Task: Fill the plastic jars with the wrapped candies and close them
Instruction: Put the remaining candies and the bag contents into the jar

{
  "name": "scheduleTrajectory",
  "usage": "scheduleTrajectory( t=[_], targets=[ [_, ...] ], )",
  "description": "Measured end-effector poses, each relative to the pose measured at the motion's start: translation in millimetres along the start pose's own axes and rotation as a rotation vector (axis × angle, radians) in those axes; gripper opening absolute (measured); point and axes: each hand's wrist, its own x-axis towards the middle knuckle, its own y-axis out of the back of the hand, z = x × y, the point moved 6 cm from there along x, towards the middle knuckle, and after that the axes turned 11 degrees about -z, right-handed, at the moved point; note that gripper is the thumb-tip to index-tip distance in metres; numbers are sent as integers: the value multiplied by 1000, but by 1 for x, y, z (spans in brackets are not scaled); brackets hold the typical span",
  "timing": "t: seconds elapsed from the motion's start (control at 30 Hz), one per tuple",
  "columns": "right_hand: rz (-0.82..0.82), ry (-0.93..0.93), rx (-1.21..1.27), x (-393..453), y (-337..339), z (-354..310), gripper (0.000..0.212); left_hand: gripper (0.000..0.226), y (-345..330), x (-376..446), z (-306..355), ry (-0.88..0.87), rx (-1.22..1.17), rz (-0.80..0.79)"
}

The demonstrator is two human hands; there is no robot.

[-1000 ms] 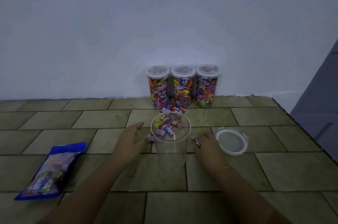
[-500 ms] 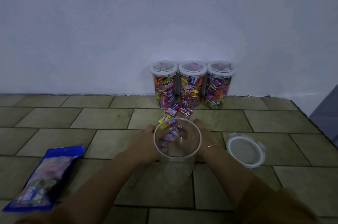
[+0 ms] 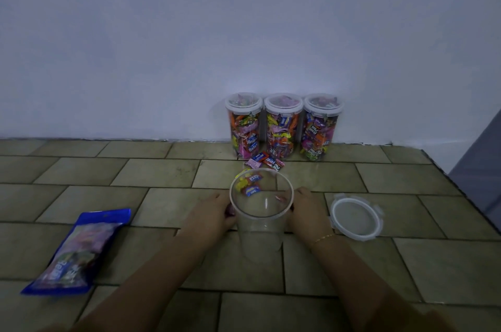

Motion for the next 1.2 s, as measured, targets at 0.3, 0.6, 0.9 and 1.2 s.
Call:
scheduleTrajectory(
  t=[0.3, 0.6, 0.9, 1.2],
  targets=[
    [114, -71, 312, -37, 10, 14, 21, 19, 15, -48, -20, 211, -337, 248],
    [232, -182, 700, -66, 10, 26, 23, 19, 85, -78, 27, -48, -892, 566],
    [516, 99, 910, -75, 82, -29, 15, 27, 101, -72, 89, -260, -630, 467],
    [526, 345, 797, -77, 99, -71, 11, 25, 86, -67, 99, -249, -408, 323]
  ],
)
